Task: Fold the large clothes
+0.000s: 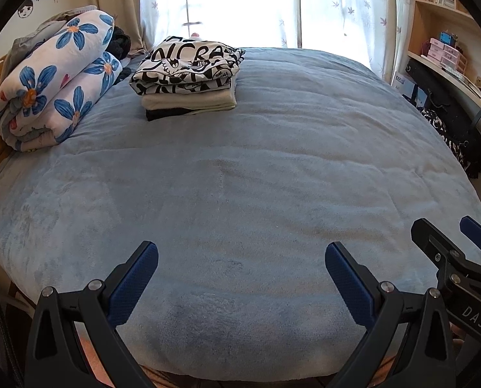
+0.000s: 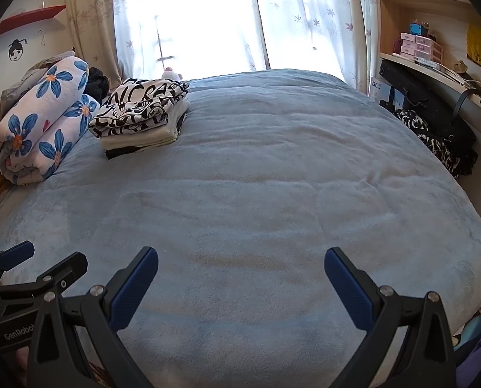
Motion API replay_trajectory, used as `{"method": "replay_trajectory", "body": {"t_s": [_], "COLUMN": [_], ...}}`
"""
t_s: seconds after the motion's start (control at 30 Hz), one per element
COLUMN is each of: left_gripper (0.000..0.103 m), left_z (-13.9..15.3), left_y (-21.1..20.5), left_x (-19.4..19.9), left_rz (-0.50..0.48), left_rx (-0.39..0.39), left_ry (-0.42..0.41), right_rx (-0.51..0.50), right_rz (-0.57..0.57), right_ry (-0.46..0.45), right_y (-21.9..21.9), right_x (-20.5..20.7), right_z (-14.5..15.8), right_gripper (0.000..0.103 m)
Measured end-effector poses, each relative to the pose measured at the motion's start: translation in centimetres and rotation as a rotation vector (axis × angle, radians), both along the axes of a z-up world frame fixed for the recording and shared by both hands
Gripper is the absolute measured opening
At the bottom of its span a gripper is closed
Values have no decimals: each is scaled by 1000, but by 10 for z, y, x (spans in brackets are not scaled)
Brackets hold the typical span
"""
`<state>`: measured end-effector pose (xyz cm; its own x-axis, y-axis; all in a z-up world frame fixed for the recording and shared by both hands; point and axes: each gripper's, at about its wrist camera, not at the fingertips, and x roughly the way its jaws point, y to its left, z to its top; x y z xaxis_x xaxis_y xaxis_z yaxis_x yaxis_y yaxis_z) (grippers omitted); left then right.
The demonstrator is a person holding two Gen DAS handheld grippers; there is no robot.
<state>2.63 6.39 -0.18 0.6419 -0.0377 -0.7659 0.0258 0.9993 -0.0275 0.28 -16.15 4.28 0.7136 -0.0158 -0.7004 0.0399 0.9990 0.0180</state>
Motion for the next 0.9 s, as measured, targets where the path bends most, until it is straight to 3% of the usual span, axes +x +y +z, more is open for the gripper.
{"method": "replay_trajectory", "body": {"t_s": [0.9], "left_gripper": [102], "left_z": [-4], "left_y": [3], "left_x": [2], "left_rz": [0], "left_rx": [1], "left_ry": [16], "right_rx": [-4], "right_rz": [1], "right_ry": [3], "right_y": [0], "right_x": [-1], "right_z": [-1], "right_gripper": [103]}}
